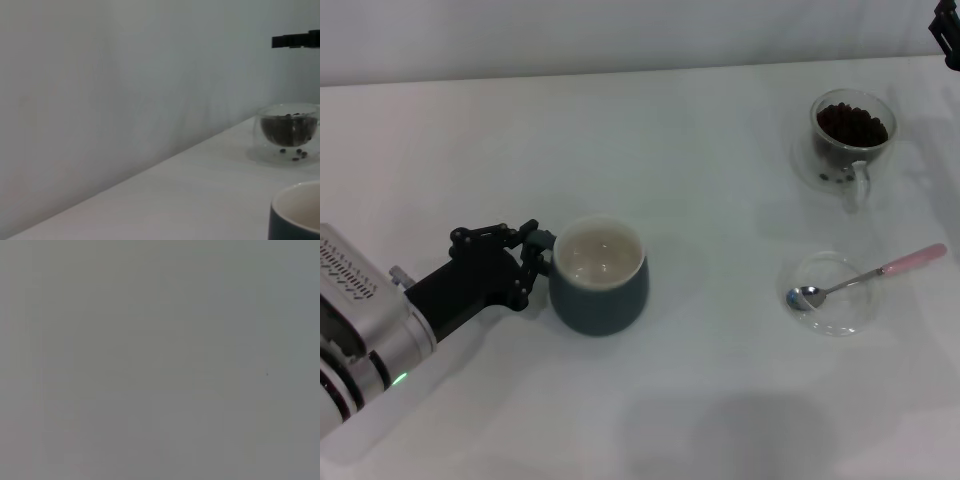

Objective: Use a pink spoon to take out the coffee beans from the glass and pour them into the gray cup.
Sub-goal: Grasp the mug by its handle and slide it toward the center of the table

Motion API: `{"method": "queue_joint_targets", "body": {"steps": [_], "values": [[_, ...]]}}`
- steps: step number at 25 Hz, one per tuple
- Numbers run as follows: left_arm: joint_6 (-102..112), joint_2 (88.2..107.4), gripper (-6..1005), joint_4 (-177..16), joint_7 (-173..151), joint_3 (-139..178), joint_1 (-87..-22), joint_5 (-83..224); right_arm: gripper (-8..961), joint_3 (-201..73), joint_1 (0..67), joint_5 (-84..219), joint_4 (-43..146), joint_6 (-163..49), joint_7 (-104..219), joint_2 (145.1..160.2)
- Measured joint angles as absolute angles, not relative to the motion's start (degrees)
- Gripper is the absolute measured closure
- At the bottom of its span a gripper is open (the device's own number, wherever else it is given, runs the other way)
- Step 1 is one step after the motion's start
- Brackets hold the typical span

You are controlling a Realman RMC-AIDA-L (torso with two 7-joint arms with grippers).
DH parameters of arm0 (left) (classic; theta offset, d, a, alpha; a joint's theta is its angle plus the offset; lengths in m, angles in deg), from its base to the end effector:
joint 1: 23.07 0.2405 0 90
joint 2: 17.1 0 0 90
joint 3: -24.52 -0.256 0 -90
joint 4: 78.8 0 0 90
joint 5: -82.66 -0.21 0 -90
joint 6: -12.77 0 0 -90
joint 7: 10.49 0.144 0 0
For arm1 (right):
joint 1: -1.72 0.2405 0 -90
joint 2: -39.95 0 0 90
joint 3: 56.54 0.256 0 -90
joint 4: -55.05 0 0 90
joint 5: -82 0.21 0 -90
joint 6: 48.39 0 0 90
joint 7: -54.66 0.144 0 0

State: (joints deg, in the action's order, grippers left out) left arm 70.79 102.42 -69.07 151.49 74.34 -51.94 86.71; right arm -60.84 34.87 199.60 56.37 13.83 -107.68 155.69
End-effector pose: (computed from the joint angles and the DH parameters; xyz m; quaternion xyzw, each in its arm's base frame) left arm -0.2855 0.3107 -0.1034 -0.9049 -0.1174 -0.2152 0.3478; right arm 0.3553 0.3713 0.0481 -0.5966 0.3075 0.3142 0.6714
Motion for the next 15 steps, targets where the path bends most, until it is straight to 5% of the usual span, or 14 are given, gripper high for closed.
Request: {"method": "queue_joint_targets", "body": {"steps": [6, 15], "values": [[71.1, 102.37, 818, -68.9, 151.5, 74.5, -50.9, 86.9, 95, -60.8, 34.8, 199.6, 56.4, 13.9, -107.7, 155.69], [71.4, 102.33, 495, -68.4, 151.5, 75.1, -48.1, 87.8, 95, -60.8, 34.4, 199.6, 57.2, 15.8, -107.6, 155.68]]}}
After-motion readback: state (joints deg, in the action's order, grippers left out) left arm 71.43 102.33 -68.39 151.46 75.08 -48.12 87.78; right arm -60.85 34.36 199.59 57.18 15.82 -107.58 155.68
